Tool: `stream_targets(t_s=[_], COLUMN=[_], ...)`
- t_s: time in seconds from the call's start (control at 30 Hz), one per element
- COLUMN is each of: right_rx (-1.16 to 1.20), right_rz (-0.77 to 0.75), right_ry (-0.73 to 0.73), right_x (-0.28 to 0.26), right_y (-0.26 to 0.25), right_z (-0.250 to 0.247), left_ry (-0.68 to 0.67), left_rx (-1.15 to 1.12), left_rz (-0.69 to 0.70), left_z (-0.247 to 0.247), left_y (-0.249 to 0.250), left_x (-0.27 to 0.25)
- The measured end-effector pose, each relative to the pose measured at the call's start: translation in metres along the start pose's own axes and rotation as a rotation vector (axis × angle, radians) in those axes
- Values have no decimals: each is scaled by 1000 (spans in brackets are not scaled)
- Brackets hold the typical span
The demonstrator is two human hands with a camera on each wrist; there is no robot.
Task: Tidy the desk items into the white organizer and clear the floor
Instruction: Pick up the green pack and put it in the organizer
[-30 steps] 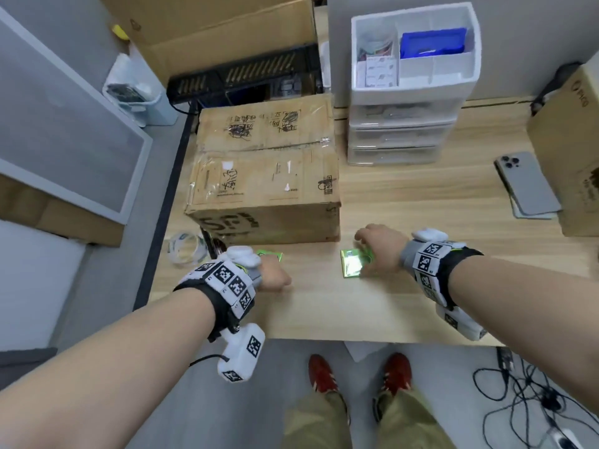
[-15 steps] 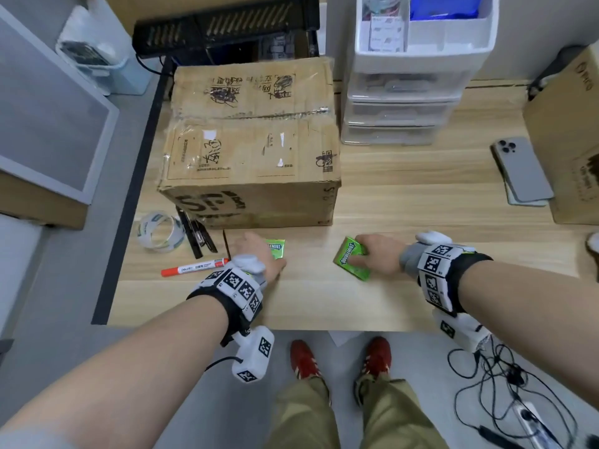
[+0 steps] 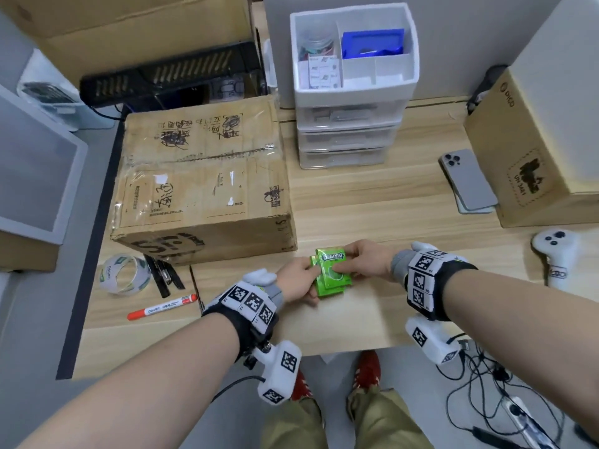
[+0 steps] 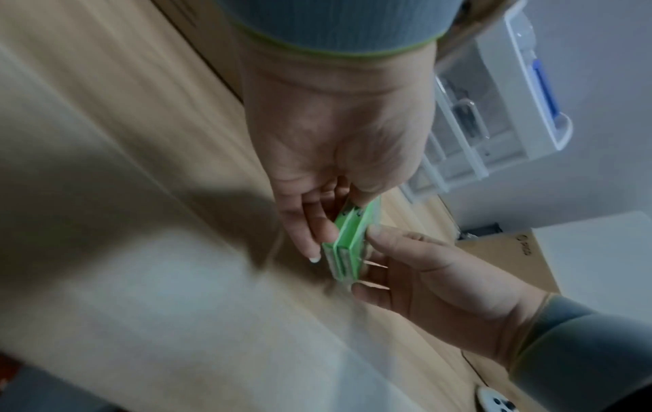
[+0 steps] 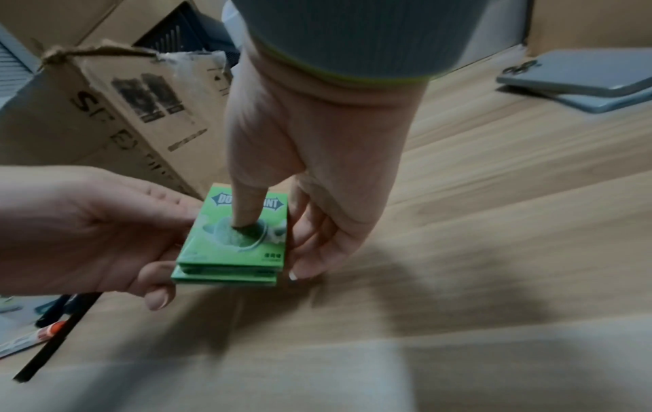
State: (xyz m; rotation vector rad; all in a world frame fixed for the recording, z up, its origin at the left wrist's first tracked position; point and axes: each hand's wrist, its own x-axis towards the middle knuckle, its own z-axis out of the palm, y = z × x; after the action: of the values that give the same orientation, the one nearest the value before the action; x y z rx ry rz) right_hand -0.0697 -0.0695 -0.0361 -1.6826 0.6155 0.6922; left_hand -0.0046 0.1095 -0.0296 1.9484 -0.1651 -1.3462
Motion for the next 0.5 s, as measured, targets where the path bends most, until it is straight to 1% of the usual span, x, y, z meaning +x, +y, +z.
stream_targets(t_s=[0.1,0.13,0.17,0.27,0.3,0.37,0.43,0.5], right_rx=[61,100,148,300,343,408,452,505], right_rz=[42,50,63,64,50,25,-16,-48], right_ry=[-3,17,32,42,37,36,72,133], right_x=[-16,-20,-22,-31,-34,-40,-40,-33], right_y=[7,8,10,0,-7,-24,-45,-60], right_z=[-26,-36,-40,-64,-74,-93,-111,-123], left_ry=[-31,-22,-3,74,93,123,213,390], left_rx=[-29,-22,-9,151,189,211,261,439], left_rz=[22,21,32,148,166,159,163,231], left_z=[22,29,33,40,40,37,28,12], left_y=[34,48,54,89,105,137,173,205], left_x=[7,8,8,7,4,3,2,2])
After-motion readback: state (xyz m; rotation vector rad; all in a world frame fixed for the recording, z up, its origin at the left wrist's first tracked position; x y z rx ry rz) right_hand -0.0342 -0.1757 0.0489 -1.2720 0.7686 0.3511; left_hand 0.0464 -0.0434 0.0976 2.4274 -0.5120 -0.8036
